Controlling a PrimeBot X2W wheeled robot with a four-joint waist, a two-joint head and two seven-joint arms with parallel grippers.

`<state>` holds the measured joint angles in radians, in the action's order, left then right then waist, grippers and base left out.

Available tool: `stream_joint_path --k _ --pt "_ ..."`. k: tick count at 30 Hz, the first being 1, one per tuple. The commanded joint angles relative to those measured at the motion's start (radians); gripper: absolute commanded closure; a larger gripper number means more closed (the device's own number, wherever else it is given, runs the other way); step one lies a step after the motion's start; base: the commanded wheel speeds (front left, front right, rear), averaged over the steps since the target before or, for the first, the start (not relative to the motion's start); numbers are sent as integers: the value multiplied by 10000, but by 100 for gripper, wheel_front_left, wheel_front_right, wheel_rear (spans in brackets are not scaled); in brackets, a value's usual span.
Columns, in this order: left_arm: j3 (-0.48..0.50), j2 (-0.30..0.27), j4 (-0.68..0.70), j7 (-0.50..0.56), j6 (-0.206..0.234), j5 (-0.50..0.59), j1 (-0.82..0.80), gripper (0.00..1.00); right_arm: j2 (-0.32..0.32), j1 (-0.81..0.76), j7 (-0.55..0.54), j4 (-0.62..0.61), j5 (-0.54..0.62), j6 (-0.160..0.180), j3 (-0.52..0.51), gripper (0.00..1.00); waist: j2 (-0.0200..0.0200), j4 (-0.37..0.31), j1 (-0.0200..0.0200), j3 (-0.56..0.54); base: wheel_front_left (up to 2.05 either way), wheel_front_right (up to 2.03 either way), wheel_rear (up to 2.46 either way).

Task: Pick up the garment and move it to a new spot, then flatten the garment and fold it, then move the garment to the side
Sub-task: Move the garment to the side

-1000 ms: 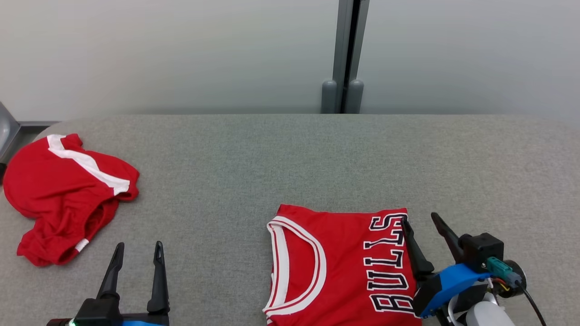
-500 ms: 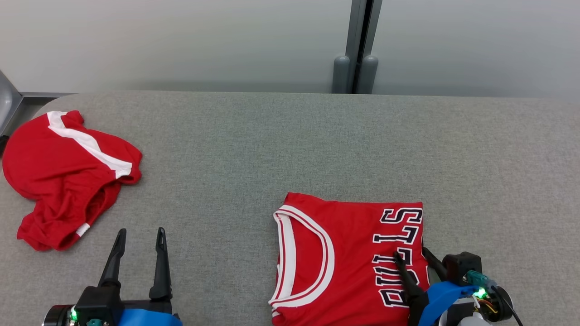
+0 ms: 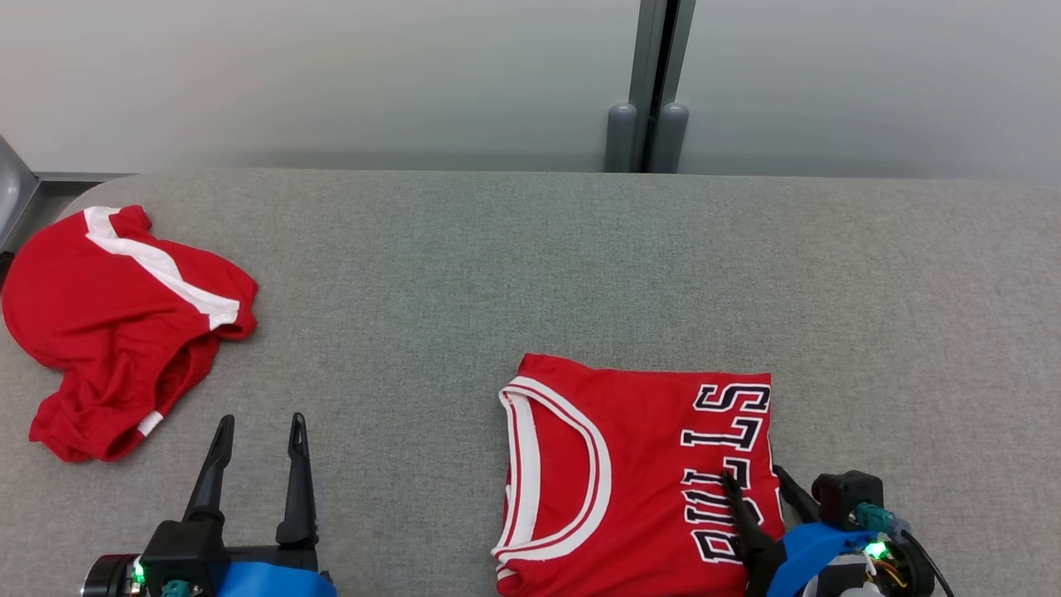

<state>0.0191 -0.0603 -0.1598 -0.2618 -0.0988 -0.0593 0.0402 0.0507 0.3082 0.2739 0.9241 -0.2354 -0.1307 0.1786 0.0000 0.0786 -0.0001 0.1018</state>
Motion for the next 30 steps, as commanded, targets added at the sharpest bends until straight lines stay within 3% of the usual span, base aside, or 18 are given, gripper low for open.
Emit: stream_joint_path --k 1,2,4,8,16,22,30 --pt "-30 9 -7 -45 -18 -26 -83 0 -11 -230 -195 422 -292 -3 233 0 0 4 1 3 0 0 0" --pt "-39 11 -8 -45 -19 -34 -96 0 -28 -260 -211 487 -531 -3 394 38 0 9 1 6 0 0 0" --pt "-56 17 -21 -45 -19 -42 -109 0 -60 -292 -325 571 -1096 -9 674 100 0 17 1 6 0 0 0" --pt "-31 28 -33 -45 -3 -99 -64 0 -49 85 -251 584 -1361 -2 781 100 0 1 1 18 0 0 0" --pt "-118 57 263 -45 -38 -164 -442 0 454 1515 -102 -670 -139 0 133 100 0 3 1 445 0 0 0" --pt "-245 47 748 -42 -150 -161 -1339 0 1452 3392 -129 -1114 478 0 438 100 0 -146 1 1608 0 0 0" --pt "-160 -385 1354 -39 -238 -85 -2153 0 2765 5342 -271 -1389 235 0 603 100 0 -1064 1 3060 0 0 0"
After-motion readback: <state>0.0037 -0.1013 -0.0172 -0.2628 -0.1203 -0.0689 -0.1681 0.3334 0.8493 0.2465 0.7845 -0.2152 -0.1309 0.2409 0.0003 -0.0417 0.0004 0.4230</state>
